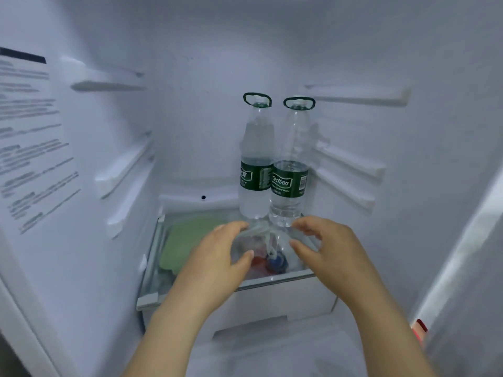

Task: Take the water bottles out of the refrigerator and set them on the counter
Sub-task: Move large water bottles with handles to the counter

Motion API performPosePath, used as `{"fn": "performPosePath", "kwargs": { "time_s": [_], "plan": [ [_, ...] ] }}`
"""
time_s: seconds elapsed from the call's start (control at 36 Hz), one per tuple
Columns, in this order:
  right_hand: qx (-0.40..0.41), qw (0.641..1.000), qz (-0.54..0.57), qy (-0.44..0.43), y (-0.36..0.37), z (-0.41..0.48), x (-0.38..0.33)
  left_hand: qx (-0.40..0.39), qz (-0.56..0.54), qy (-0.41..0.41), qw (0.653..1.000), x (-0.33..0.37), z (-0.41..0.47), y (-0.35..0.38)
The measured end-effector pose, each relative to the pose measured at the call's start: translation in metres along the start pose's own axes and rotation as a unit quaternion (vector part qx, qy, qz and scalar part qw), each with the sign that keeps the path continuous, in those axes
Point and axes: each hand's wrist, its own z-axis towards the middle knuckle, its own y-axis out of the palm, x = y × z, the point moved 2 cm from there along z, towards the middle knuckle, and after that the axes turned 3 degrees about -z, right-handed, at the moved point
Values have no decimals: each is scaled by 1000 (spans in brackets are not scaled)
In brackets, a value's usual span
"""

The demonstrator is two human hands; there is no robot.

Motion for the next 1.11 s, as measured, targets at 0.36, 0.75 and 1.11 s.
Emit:
{"fn": "performPosePath", "kwargs": {
  "time_s": [0.36, 0.75, 1.11],
  "plan": [
    [18, 1000, -8, 23, 9, 32, 18, -9, -24, 6, 1000, -10, 42, 16],
    [52, 996, 25, 68, 20, 82, 50, 14, -150, -24, 988, -20, 103, 43],
    [73, 932, 304, 184, 68, 135, 91, 75, -326, -65, 940, -21, 159, 77]
  ]
}}
